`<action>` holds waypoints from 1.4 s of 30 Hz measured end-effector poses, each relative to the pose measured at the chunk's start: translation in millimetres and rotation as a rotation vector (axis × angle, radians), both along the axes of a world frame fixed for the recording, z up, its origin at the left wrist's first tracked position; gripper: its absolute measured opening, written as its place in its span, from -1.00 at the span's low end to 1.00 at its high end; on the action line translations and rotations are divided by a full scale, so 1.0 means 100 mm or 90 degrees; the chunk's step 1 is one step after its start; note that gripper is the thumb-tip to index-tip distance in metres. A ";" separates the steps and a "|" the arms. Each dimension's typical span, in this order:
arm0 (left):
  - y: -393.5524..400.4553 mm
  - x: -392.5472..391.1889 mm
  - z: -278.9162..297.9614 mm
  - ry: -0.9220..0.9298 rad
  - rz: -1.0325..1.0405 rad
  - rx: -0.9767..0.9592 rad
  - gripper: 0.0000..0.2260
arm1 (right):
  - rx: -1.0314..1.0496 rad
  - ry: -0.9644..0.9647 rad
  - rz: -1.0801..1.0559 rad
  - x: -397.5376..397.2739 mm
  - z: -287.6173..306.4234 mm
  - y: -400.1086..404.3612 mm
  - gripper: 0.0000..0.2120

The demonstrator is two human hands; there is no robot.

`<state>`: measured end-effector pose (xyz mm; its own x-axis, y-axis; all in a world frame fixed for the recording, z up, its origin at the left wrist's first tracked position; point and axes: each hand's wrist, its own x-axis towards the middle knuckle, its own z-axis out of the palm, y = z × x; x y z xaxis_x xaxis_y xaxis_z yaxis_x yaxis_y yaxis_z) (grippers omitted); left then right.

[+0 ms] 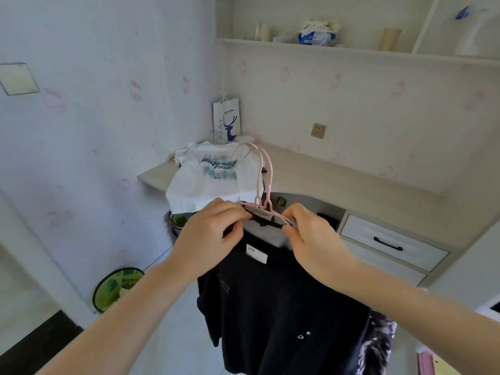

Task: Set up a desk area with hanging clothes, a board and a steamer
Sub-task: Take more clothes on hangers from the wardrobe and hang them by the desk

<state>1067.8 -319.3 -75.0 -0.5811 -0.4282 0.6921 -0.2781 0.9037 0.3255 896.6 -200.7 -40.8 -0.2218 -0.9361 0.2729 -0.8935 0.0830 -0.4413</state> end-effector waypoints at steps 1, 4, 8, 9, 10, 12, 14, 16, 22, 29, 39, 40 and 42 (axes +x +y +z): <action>-0.07 0.06 -0.02 0.037 0.025 0.011 -0.83 | -0.004 0.003 0.001 0.00 0.00 -0.02 -0.93; -0.27 0.15 -0.03 0.038 0.086 0.056 -0.79 | -0.021 0.034 0.012 0.02 0.02 -0.08 -0.92; -0.51 0.13 -0.08 -0.055 0.073 0.153 -0.59 | -0.069 0.125 0.043 0.04 0.05 -0.16 -0.90; -0.56 0.12 -0.10 -0.060 0.072 0.167 -0.58 | -0.082 0.146 0.049 0.03 0.06 -0.19 -0.91; -0.62 0.12 -0.12 -0.060 0.075 0.180 -0.59 | -0.093 0.168 0.054 0.01 0.07 -0.22 -0.91; -0.73 0.10 -0.16 -0.059 0.079 0.198 -0.60 | -0.108 0.206 0.065 -0.03 0.09 -0.30 -0.92; -0.85 0.07 -0.20 -0.061 0.085 0.195 -0.53 | -0.113 0.233 0.070 -0.10 0.11 -0.40 -0.94; -0.97 0.04 -0.23 -0.061 0.096 0.187 -0.51 | -0.112 0.249 0.071 -0.21 0.11 -0.51 -0.94; -1.20 -0.21 -0.19 0.062 0.212 0.035 -0.60 | -0.164 0.259 0.070 -0.63 0.12 -1.00 -0.93; -1.69 -0.54 0.00 0.103 0.264 -0.073 -0.50 | -0.196 0.200 0.090 -1.25 0.14 -1.57 -0.73; -2.47 -0.58 -0.05 0.074 0.354 -0.050 -0.47 | -0.147 0.157 0.096 -1.74 -0.19 -2.46 -0.58; -2.57 -0.58 -0.05 0.077 0.356 -0.041 -0.48 | -0.151 0.166 0.099 -1.74 -0.19 -2.58 -0.64; -2.77 -0.57 -0.04 0.080 0.360 -0.036 -0.54 | -0.179 0.185 0.093 -1.71 -0.20 -2.80 -0.79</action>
<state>1011.1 -596.5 -79.4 -0.1843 -0.6089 0.7716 -0.6852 0.6424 0.3432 725.3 -481.2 -60.5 0.0312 -0.8324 0.5533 -0.9774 -0.1413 -0.1575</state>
